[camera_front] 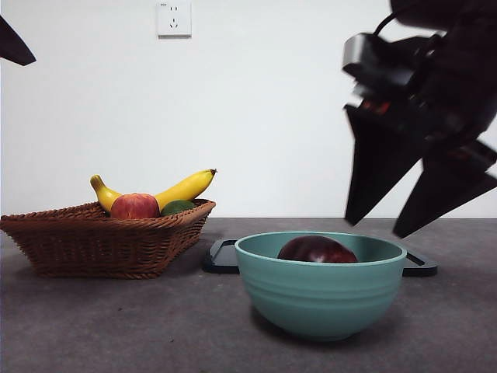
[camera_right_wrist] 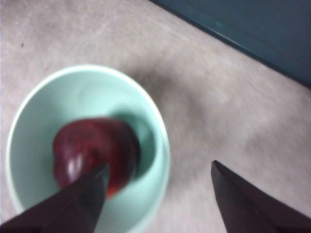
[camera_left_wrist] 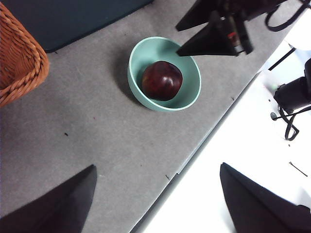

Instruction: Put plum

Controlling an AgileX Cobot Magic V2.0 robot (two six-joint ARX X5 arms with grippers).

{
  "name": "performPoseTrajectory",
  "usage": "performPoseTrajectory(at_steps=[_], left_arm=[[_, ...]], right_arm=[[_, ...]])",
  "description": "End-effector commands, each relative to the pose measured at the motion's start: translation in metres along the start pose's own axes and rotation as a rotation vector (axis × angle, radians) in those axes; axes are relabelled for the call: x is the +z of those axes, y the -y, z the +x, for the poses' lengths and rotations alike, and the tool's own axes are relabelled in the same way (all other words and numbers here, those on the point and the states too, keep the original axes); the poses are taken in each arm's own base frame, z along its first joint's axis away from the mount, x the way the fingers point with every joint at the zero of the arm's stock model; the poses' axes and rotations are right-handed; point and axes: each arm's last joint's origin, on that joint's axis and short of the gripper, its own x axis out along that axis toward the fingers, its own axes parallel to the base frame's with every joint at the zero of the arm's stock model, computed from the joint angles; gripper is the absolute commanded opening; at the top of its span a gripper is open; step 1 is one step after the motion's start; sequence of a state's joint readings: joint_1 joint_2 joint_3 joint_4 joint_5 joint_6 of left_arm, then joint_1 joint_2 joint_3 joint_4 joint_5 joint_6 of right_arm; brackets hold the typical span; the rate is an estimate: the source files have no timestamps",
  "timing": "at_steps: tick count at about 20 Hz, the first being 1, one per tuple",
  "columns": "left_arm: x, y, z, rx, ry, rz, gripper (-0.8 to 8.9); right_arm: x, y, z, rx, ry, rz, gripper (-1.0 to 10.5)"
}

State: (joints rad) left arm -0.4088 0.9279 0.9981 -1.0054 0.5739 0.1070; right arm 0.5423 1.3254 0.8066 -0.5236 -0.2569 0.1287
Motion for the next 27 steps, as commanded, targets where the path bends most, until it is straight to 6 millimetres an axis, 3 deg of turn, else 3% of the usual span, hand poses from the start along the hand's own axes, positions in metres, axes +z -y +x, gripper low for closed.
performPoseTrajectory(at_steps=[1,10,17,22,27], left_arm=[[0.003,0.001,-0.001,-0.005,0.009,0.022,4.04],[0.003,0.001,-0.001,-0.004,0.012,0.024,4.04],[0.003,0.001,-0.001,-0.004,0.011,0.023,4.04],[0.003,0.001,-0.001,-0.004,0.011,0.023,4.04],[0.003,0.001,-0.001,-0.004,0.011,0.023,4.04]], right_arm=[[0.003,-0.001,0.014,0.003,-0.011,0.008,2.4],[0.003,0.000,0.032,-0.024,-0.041,0.000,0.4],[0.009,-0.002,0.029,-0.004,-0.006,-0.004,0.1],[0.035,-0.006,0.009,-0.012,0.069,-0.005,0.1],[0.070,0.013,-0.012,-0.052,0.171,0.047,0.1]])
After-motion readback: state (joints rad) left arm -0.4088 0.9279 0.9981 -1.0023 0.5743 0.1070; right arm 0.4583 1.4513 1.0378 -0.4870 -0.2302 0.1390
